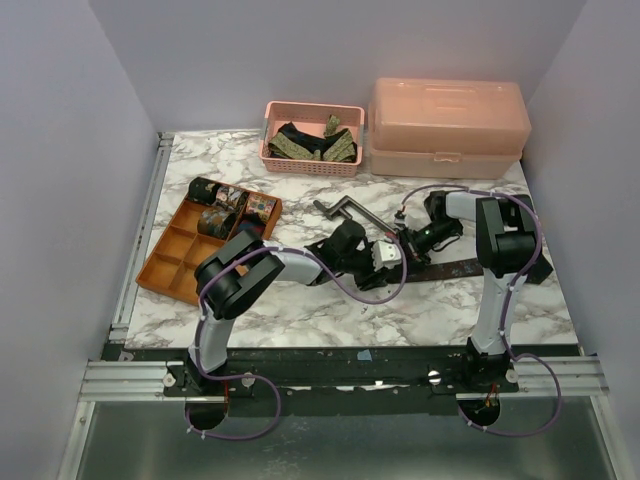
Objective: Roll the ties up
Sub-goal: Roll the tie at the center of the board.
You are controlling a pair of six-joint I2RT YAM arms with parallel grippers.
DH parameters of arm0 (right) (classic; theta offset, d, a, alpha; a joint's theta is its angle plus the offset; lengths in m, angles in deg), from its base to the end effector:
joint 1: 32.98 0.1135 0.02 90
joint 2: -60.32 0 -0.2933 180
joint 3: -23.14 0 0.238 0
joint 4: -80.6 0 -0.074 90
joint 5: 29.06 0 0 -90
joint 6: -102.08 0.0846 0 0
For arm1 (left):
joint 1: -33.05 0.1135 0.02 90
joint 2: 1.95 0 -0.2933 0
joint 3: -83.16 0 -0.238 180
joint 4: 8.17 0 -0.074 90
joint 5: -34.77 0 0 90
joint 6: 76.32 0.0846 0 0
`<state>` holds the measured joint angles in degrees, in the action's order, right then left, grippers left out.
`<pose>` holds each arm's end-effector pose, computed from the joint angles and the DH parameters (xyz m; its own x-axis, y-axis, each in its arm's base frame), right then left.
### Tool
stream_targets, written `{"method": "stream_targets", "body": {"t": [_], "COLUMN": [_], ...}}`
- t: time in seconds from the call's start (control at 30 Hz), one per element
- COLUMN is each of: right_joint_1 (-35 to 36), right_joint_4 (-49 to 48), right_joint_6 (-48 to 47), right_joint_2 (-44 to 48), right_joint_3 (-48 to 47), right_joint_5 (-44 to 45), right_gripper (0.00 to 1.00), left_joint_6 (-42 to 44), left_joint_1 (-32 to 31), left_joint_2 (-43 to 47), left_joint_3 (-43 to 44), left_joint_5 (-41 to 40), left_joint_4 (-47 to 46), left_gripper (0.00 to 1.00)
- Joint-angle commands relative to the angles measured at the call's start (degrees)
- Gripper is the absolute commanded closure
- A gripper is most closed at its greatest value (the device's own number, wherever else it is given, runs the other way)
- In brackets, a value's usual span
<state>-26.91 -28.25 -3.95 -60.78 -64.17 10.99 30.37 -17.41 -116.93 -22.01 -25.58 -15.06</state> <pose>0.3275 0.0999 0.1082 -0.9588 -0.2806 0.0435 -0.1421 0.6068 0.7820 0.2537 -0.3730 0.1450 -0.0663 0.4724 -0.8789 0.9945 0.1029 -0.0197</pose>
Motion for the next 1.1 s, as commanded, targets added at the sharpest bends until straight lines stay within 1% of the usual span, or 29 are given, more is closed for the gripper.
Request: {"method": "stream_targets", "body": {"t": [0.0, 0.13, 0.23, 0.3, 0.47, 0.7, 0.73, 0.77, 0.8, 0.9, 0.93, 1.0, 1.07], "right_joint_1": [-0.96, -1.06, -1.15, -1.23, -1.19, -1.14, -1.14, -1.14, -1.13, -1.14, -1.14, -1.14, -1.14], "right_joint_4": [-4.32, -5.81, -5.4, -5.26, -3.74, -3.35, -3.48, -3.71, -4.1, -4.07, -3.92, -3.2, -1.78], "right_joint_6": [-1.0, 0.19, 0.58, 1.2, 1.21, 0.32, -0.03, -0.16, -0.1, 0.22, 0.4, 0.6, 0.29], "right_joint_2": [-3.18, -5.72, -7.86, -8.49, -10.11, -9.76, -9.48, -9.06, -8.55, -7.05, -6.18, -4.66, -2.96], "right_joint_3": [0.43, 1.12, -0.31, -1.68, -4.58, -3.6, -3.08, -2.36, -1.8, -1.21, -1.4, -2.3, -3.51], "right_joint_5": [14.0, 17.94, 18.79, 19.69, 21.3, 21.27, 21.08, 21.04, 20.75, 18.1, 17.06, 14.67, 12.31], "right_gripper": [1.0, 1.0, 1.0, 1.0, 0.99, 1.0, 1.0, 1.0, 1.0, 0.99, 0.99, 0.9, 0.8], "left_joint_6": [-1.89, -2.8, -3.45, -4.53, -8.04, -12.73, -12.52, -11.56, -10.85, -7.81, -6.94, -4.47, -2.49], "left_joint_1": [1.95, 2.66, 2.69, 2.64, 2.39, 1.45, 1.21, 0.86, 0.64, 0.71, 0.71, 0.71, 0.71], "left_joint_2": [0.13, 1.55, 1.23, 0.45, -3.48, -10.52, -11.22, -11.32, -10.88, -6.81, -4.99, -2.27, -0.22], "left_joint_3": [-5.09, -8.41, -9.65, -9.85, -8.36, -3.87, -3.37, -3.04, -2.89, -4.65, -5.13, -4.45, -3.37], "left_joint_5": [4.18, 5.55, 6.17, 6.66, 7.1, 6.79, 6.6, 5.77, 4.67, 1.89, 0.77, -1.2, -2.56], "left_joint_4": [1.31, -5.06, -8.84, -11.25, -17.02, -22.24, -21.87, -20.85, -18.41, -10.08, -6.96, 2.49, 10.21], "left_gripper": [0.45, 0.36, 0.33, 0.33, 0.37, 0.49, 0.54, 0.62, 0.68, 0.78, 0.8, 0.83, 0.83]}}
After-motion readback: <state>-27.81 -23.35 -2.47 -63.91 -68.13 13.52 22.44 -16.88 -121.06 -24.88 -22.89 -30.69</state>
